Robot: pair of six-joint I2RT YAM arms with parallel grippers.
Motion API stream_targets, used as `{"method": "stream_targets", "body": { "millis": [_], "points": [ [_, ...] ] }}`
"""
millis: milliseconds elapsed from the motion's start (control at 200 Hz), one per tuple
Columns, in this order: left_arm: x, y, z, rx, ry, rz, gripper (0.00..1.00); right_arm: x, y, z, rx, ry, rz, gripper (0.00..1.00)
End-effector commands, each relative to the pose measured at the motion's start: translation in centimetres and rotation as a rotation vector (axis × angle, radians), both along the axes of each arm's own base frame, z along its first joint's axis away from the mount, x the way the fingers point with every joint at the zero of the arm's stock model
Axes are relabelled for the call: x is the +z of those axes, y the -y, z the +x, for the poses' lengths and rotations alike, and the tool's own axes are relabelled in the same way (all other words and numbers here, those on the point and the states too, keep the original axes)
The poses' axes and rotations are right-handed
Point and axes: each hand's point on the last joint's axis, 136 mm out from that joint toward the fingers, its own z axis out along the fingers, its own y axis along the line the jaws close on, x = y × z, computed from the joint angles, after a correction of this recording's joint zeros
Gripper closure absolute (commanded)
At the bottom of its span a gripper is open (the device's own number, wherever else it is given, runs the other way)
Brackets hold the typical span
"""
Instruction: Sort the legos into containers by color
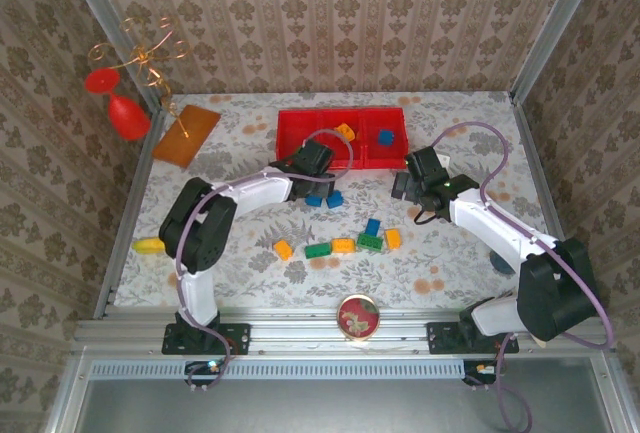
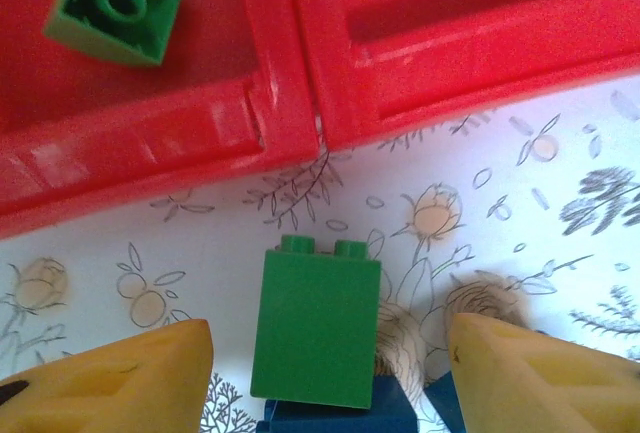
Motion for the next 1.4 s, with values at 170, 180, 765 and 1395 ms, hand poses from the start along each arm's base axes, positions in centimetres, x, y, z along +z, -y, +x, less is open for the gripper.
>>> {"method": "stream_targets", "body": {
  "millis": [170, 180, 765, 1395],
  "points": [
    [-0.5, -0.5, 1.1, 0.037, -0.032, -0.023, 0.38, -0.3, 0.0, -0.2, -0.017, -0.005, 0.005, 0.00],
    [-0.6, -0.5, 1.2, 0.038, -0.034, -0.024, 0.38, -0.4, 0.0, -0.2, -0.017, -0.005, 0.004, 0.00],
    [-2.7, -1.1, 2.2, 0.067, -0.080, 0.009, 0.47, -0.2, -0.2, 0.0, -0.014, 0.000, 0.009, 0.00],
    [-0.4, -2.6, 1.7, 0.101, -0.031, -0.010, 0.71, -0.8, -0.1, 0.0, -0.017, -0.016, 0.003, 0.00]
  ]
}}
